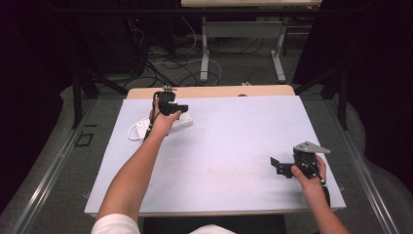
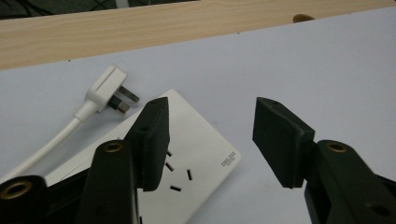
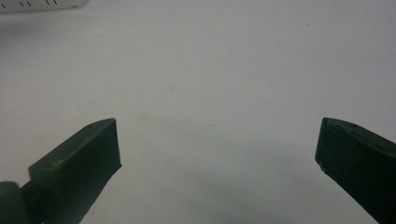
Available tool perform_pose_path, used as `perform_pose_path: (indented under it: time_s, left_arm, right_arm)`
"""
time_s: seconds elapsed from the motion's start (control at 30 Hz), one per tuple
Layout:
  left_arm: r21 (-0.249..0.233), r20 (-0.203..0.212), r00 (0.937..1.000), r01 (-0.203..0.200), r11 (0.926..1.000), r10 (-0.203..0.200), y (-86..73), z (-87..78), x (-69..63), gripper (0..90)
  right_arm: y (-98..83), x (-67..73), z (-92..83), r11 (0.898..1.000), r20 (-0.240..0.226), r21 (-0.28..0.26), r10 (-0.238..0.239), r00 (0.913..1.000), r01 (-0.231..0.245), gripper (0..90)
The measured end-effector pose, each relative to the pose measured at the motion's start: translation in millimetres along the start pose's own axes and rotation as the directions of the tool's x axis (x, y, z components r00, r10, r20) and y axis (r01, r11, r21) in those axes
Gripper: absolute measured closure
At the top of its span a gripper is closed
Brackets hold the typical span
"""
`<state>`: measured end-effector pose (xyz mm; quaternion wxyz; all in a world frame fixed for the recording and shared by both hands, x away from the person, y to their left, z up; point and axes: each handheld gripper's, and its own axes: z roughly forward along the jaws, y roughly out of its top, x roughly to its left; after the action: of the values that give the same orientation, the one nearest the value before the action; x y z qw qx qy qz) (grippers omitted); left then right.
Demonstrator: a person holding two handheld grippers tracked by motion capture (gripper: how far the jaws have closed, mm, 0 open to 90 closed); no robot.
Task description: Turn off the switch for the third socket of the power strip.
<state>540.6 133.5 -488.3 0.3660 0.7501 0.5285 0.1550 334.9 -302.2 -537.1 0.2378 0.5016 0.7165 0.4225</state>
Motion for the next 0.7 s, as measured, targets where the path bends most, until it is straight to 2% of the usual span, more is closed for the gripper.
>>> perform_pose_path:
  time_s: [0.23, 0.4, 0.5, 0.7]
  left_arm:
    - [-0.014, 0.013, 0.9988, -0.048, 0.9987, 0.048, -0.2, -7.2, -8.3, 31.3]
    - [-0.029, 0.021, 0.9967, -0.077, 0.9966, 0.078, -0.3, -12.4, -13.5, 19.6]
    - [-0.034, 0.028, 0.9936, -0.108, 0.9935, 0.109, -0.2, -16.0, -16.3, 16.8]
    - [-0.045, 0.07, 0.9917, -0.104, 0.9935, 0.108, -2.3, -23.5, -21.8, 15.4]
  right_arm:
    - [0.3, 0.5, -0.3, 1.0, 0.003, -0.013, 0.001, 1.0, -0.001, 0.0]
    - [0.8, 0.9, -1.7, 1.0, 0.001, -0.003, -0.002, 1.0, 0.002, 0.0]
    - [0.8, 0.7, -1.7, 1.0, -0.001, -0.004, -0.001, 1.0, 0.001, 0.0]
    - [1.0, 0.4, -1.6, 1.0, -0.005, -0.012, -0.006, 1.0, 0.005, 0.0]
